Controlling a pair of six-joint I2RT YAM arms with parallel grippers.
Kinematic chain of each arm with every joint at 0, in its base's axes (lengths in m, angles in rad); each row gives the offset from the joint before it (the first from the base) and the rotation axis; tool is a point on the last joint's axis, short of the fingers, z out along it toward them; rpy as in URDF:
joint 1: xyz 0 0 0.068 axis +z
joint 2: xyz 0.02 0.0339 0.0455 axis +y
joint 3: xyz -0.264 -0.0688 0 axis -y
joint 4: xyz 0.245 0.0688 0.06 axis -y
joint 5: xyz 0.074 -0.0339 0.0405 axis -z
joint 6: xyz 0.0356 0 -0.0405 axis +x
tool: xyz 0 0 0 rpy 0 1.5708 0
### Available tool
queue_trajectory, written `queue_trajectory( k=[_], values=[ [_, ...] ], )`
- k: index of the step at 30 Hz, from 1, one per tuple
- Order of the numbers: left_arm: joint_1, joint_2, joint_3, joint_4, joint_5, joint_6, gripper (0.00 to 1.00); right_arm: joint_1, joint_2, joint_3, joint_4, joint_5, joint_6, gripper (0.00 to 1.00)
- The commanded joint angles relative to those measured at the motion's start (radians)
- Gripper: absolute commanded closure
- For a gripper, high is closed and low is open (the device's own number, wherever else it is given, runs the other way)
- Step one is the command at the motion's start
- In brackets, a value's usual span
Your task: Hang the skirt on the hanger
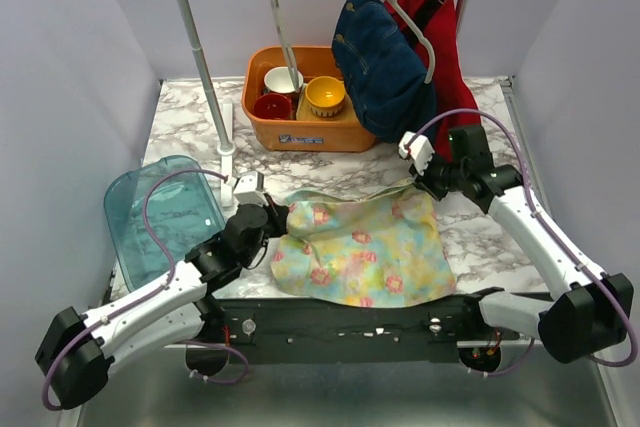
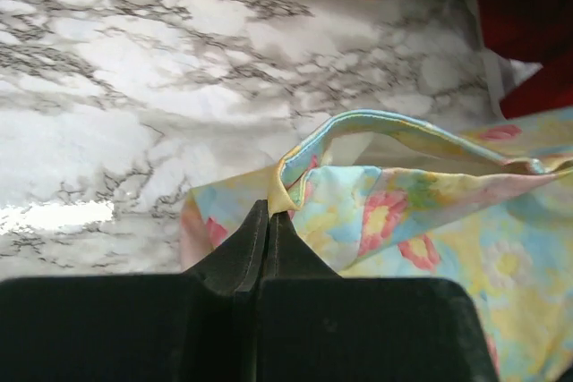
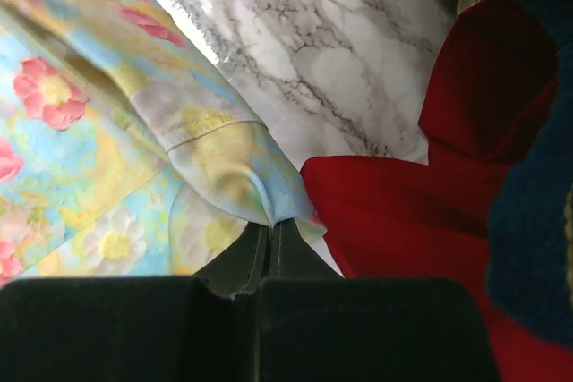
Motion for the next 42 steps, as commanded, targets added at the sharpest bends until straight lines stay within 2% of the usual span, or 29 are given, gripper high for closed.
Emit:
queue_trajectory(
  k=[1, 4, 9, 14, 17, 20, 21, 23, 24, 26, 27, 30, 35, 40, 42],
  values=[
    [0.079, 0.096, -0.046, 0.235, -0.080, -0.087, 1.00, -0.002, 0.009, -0.031, 0.105, 0.030, -0.005, 0.99],
    [0.133, 0.148, -0.054, 0.272, 0.019, -0.085, 1.00, -0.002, 0.015, -0.043, 0.054, -0.002, -0.059, 0.98],
    [0.135, 0.127, -0.067, 0.205, 0.101, -0.099, 1.00, -0.002, -0.028, -0.121, -0.049, -0.051, -0.193, 0.97],
    [0.135, -0.022, -0.104, 0.089, 0.186, -0.174, 1.00, -0.002, -0.126, -0.194, -0.110, -0.082, -0.283, 0.95],
    [0.133, -0.106, -0.127, 0.012, 0.275, -0.231, 0.96, -0.004, -0.155, -0.213, -0.178, -0.109, -0.333, 0.94],
    [0.132, -0.180, -0.149, -0.054, 0.362, -0.300, 0.83, -0.002, -0.176, -0.235, -0.222, -0.117, -0.372, 0.91],
    [0.132, -0.200, -0.152, -0.071, 0.378, -0.323, 0.70, -0.002, -0.189, -0.244, -0.231, -0.122, -0.381, 0.89],
    [0.132, -0.262, -0.150, -0.122, 0.401, -0.341, 0.56, -0.002, -0.199, -0.252, -0.251, -0.128, -0.393, 0.85],
    [0.130, -0.285, -0.146, -0.139, 0.402, -0.345, 0.47, -0.002, -0.206, -0.252, -0.273, -0.134, -0.399, 0.74],
    [0.130, -0.355, -0.117, -0.188, 0.405, -0.332, 0.42, -0.002, -0.212, -0.237, -0.297, -0.142, -0.402, 0.58],
    [0.130, -0.374, -0.100, -0.208, 0.398, -0.320, 0.36, -0.002, -0.213, -0.226, -0.328, -0.145, -0.405, 0.50],
    [0.132, -0.433, -0.016, -0.281, 0.370, -0.231, 0.27, -0.004, -0.230, -0.156, -0.366, -0.146, -0.382, 0.43],
    [0.130, -0.402, 0.118, -0.308, 0.365, -0.041, 0.22, -0.002, -0.253, -0.031, -0.409, -0.236, -0.286, 0.41],
    [0.132, -0.271, 0.227, -0.205, 0.361, 0.083, 0.20, -0.004, -0.230, 0.020, -0.365, -0.542, -0.147, 0.39],
    [0.132, -0.223, 0.322, -0.167, 0.332, 0.117, 0.19, -0.002, -0.201, 0.015, -0.321, -0.643, -0.116, 0.39]
  ],
)
